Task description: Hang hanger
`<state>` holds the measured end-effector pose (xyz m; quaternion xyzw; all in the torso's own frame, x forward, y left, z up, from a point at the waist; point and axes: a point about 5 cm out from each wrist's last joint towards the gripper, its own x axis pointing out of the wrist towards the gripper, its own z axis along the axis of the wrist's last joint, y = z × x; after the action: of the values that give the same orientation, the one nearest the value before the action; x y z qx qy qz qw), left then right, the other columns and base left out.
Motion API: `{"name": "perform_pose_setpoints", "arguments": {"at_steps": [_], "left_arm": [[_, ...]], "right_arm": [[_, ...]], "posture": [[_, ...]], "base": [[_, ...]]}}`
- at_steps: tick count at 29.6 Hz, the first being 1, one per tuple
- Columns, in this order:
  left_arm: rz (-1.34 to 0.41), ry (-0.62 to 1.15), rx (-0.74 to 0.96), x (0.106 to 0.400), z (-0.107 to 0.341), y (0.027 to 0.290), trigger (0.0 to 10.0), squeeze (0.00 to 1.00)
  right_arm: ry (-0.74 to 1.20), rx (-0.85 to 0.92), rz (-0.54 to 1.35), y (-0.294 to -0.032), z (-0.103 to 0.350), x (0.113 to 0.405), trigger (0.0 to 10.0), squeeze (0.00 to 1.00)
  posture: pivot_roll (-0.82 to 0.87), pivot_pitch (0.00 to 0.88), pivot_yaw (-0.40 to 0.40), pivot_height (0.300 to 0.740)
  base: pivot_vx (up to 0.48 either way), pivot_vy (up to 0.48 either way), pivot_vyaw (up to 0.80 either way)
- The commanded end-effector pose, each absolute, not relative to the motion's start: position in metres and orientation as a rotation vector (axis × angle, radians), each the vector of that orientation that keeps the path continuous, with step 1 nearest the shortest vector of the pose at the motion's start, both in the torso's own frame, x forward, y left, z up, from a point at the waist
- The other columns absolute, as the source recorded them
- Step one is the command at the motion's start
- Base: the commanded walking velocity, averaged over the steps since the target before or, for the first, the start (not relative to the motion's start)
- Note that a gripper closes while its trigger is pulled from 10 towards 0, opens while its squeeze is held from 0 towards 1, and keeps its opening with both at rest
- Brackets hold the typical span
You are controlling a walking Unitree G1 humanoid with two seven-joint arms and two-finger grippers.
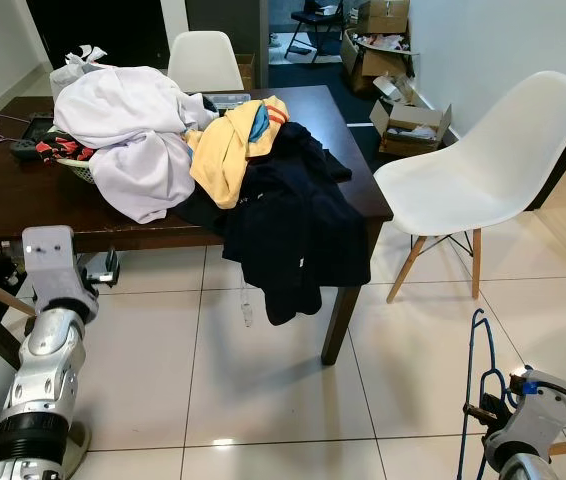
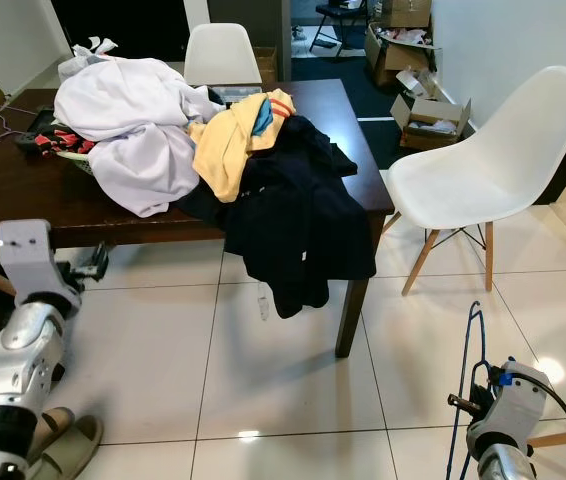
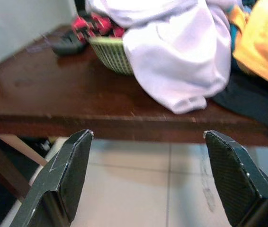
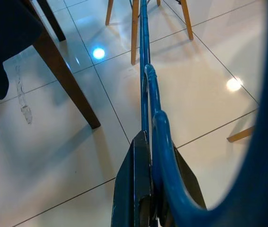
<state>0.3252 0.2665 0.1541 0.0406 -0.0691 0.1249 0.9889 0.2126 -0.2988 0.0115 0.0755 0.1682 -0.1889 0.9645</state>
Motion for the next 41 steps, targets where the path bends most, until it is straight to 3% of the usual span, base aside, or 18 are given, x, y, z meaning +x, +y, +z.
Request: {"name": "perform_pose_setpoints", "arguments": {"at_steps": [1, 11, 26, 34, 41], "left_arm": [[0.265, -0.165, 0.127, 0.324, 0.159, 0.268, 10.0, 0.00], [0.276, -0.317, 0.229, 0.328, 0.201, 0.264, 10.0, 0.00], [0.230, -0.452, 0.173, 0.334, 0.248, 0.260, 10.0, 0.00], [0.129, -0.554, 0.186, 0.337, 0.282, 0.242, 10.0, 0.00], [0.056, -0.579, 0.203, 0.337, 0.293, 0.234, 10.0, 0.00]], "right_arm": [[0.353, 0.150, -0.388, -0.297, 0.006, 0.210, 10.0, 0.00], [0.357, 0.135, -0.378, -0.296, 0.004, 0.214, 10.0, 0.00], [0.341, 0.166, -0.413, -0.302, 0.004, 0.212, 10.0, 0.00], [0.345, 0.165, -0.423, -0.304, 0.002, 0.210, 10.0, 0.00], [0.334, 0.160, -0.428, -0.306, 0.003, 0.209, 10.0, 0.00]], "posture": [[0.03, 0.104, 0.000, 0.740], [0.04, 0.101, -0.002, 0.740], [0.02, 0.108, 0.001, 0.740], [0.02, 0.107, 0.005, 0.740], [0.02, 0.107, 0.004, 0.740]], "base": [[0.000, 0.000, 0.00], [0.252, 0.000, 0.72], [0.347, 0.000, 0.00], [0.377, 0.000, -0.80], [0.379, 0.000, 0.00]]}}
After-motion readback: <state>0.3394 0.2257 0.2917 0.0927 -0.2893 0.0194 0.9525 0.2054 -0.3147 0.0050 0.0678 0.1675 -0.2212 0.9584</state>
